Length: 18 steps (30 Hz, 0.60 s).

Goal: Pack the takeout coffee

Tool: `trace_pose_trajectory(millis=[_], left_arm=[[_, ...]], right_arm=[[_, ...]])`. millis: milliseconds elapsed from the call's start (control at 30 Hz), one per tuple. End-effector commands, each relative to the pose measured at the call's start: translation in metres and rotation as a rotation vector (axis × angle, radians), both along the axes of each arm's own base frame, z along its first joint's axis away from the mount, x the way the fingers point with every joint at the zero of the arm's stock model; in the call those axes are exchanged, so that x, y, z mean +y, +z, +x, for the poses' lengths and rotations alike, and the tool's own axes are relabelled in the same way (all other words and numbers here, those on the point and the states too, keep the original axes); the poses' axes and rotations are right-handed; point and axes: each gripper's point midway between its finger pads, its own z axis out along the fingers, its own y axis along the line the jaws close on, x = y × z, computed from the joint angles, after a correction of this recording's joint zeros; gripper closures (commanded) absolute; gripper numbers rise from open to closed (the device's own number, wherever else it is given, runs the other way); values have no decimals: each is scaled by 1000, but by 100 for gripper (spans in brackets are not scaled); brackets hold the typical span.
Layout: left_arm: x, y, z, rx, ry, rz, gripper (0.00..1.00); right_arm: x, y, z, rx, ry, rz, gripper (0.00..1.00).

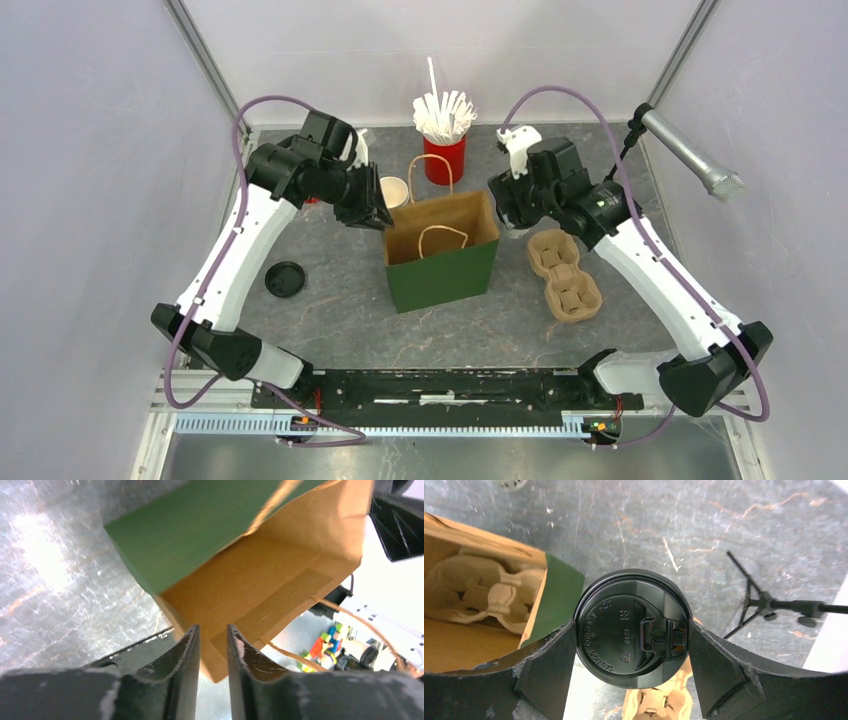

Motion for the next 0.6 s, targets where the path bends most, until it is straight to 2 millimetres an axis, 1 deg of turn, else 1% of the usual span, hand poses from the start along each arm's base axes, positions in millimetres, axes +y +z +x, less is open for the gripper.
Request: trace_pose_trajectory(millis=[0, 33, 100, 200, 267, 333, 400, 567], left_arm=[[11, 34, 16, -121, 48, 26, 60], [11, 36, 14, -112, 56, 25, 57], [13, 37, 10, -88, 75, 25, 54], [19, 33, 0, -46, 101, 40, 49], [23, 30, -7, -28, 116, 50, 48], [26, 25, -12, -5, 131, 61, 47], [27, 22, -15, 12, 141, 66, 46], [27, 16, -17, 37, 152, 70, 46]], right_arm=[[-16, 77, 2, -169, -58, 46, 28], [-17, 89, 1, -191, -60, 55, 28], [-15, 115, -2, -244, -40, 90, 29], [-8, 151, -7, -327, 22, 153, 31], [-1, 170, -11, -380, 77, 190, 31], [8, 184, -16, -422, 142, 223, 31], [15, 194, -21, -448, 195, 248, 32], [45, 212, -45, -503, 416, 344, 32]])
